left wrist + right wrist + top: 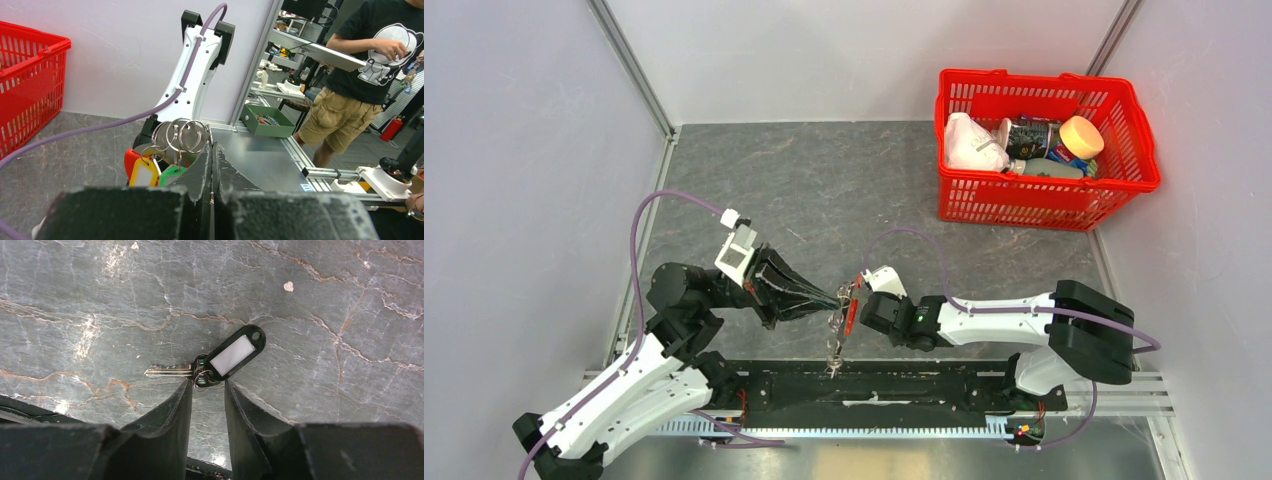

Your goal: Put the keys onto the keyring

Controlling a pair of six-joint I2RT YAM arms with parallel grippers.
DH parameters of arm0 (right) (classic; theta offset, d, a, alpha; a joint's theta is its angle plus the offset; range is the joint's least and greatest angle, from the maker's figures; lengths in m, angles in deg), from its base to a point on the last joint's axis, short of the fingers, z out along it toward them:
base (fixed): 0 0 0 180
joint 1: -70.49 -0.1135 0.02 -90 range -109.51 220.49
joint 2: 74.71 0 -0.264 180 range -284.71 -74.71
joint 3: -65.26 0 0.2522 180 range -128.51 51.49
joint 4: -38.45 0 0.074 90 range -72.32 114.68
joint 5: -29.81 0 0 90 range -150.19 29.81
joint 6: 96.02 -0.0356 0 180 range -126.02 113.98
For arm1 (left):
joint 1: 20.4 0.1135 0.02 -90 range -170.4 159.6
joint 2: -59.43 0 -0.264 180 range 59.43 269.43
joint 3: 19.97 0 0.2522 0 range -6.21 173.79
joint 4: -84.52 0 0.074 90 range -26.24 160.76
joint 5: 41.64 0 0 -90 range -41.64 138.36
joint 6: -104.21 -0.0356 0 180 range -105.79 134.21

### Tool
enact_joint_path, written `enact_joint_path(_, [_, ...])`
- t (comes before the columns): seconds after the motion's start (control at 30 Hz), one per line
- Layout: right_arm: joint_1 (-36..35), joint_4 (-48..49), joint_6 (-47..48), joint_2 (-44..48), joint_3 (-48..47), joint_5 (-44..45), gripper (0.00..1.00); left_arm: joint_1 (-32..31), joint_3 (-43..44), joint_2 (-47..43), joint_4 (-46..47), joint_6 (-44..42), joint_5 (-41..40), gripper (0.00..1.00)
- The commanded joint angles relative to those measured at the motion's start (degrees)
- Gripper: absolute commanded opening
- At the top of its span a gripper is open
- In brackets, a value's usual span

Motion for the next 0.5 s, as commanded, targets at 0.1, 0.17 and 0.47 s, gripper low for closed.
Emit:
enact_joint_path(0.1, [0.07,1.04,-1.42,0.85,-1.55,3.93,0.35,-0.26,0.85,0.31,1.10,-2.00,-0.79,0.02])
enact_joint_path(0.17, [0.28,1.03,-1.63,1.15,-1.30,3.99,0.34,-0.26,0.94,0.44,1.06,-2.02,-0.74,0.02])
enact_joint_path(0.47, [0.99,0.79,-2.79,2.97,-0.06,5.10,0.28,-0.27,0.92,0.68,1.10,-2.08,-0.79,0.02])
